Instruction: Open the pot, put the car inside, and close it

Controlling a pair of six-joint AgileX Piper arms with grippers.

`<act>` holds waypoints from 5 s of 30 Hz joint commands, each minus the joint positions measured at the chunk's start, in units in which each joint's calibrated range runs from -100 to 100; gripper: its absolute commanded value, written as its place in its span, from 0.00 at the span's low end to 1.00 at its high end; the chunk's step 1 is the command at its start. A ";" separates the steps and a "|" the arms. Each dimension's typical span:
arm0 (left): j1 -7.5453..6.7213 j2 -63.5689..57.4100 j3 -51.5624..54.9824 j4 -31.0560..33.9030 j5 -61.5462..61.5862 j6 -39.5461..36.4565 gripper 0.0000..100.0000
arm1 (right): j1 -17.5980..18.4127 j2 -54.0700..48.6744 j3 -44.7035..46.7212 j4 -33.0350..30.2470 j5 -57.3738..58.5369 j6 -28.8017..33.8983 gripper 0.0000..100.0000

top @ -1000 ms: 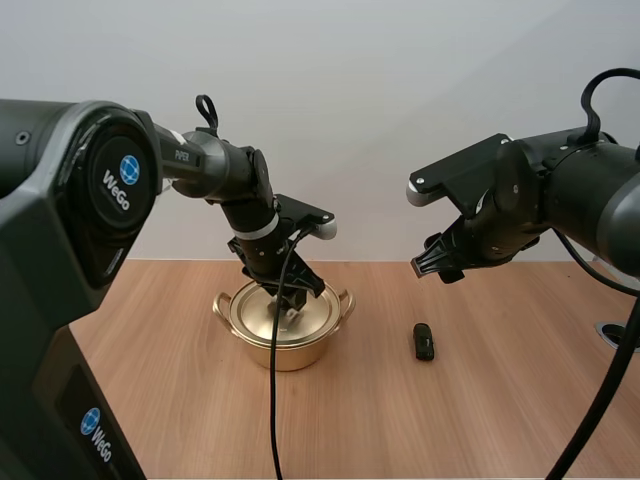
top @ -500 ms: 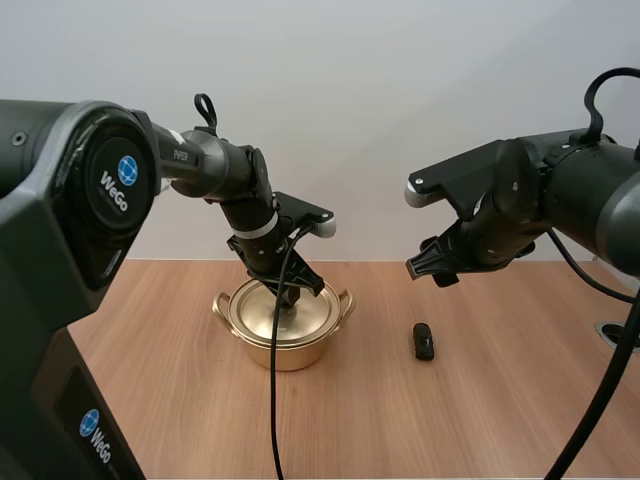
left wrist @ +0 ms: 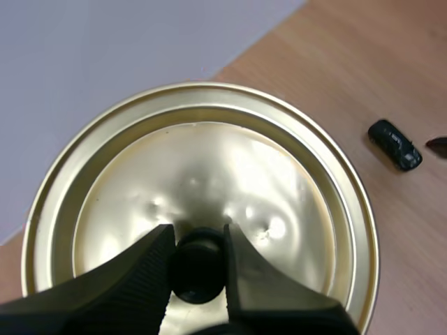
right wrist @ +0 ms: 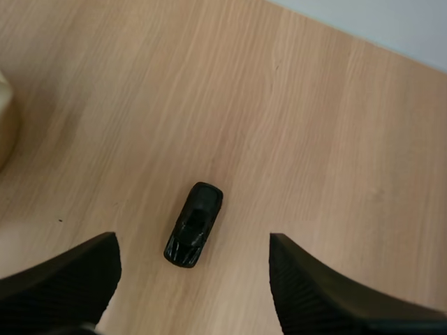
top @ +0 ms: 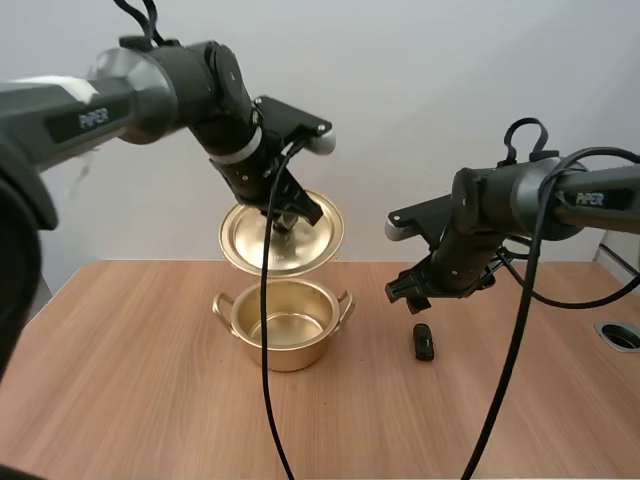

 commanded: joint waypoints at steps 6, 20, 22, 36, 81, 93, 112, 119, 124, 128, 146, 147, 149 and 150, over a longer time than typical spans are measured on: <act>0.02 -11.51 -6.34 0.03 0.54 -0.87 0.00 | 0.04 10.84 0.02 1.91 -1.76 0.01 1.00; 0.02 -22.21 -11.38 -0.36 2.54 -1.36 0.00 | 0.04 17.38 -3.63 2.04 0.06 0.01 1.00; 0.02 -23.18 -11.38 -0.36 2.54 -1.36 0.00 | 0.04 18.31 -3.90 2.04 0.24 0.01 1.00; 0.02 -24.48 -11.38 -1.23 3.77 -1.36 0.00 | 0.04 20.62 -3.90 2.04 0.37 0.01 1.00; 0.02 -24.48 -11.38 -1.87 3.77 -1.36 0.00 | 0.04 20.61 -3.90 1.58 0.17 0.01 0.27; 0.02 -24.48 -12.11 -1.85 3.59 -1.36 0.00 | 0.04 16.34 -4.50 1.58 0.35 0.01 0.27; 0.02 -24.48 -22.38 -1.85 4.45 -2.50 0.00 | 0.04 9.13 -22.37 6.70 21.28 -5.72 0.23; 0.02 -24.48 -22.34 -1.24 7.45 -2.50 0.00 | 0.04 10.58 -24.21 6.69 21.41 -5.57 0.23; 0.02 -24.48 -22.34 -1.37 7.83 -2.50 0.00 | 0.04 15.70 -24.09 6.59 14.23 -8.38 0.27; 0.02 -24.48 -22.34 -1.37 7.83 -2.50 0.00 | 0.04 21.26 -24.22 6.93 6.57 -10.74 0.44; 0.02 -24.48 -22.34 3.53 11.54 -4.79 0.00 | 0.20 38.81 -44.48 24.43 21.20 -24.11 0.66; 0.02 -24.48 -22.34 3.67 11.70 -4.89 0.00 | 0.22 39.40 -45.10 25.54 21.58 -25.09 0.66; 0.02 -24.48 -22.34 4.53 11.68 -5.75 0.00 | 0.46 40.72 -45.85 26.07 21.80 -25.34 0.67; 0.02 -24.48 -22.34 4.67 11.68 -5.92 0.00 | 0.66 41.30 -46.44 26.07 21.80 -25.34 0.71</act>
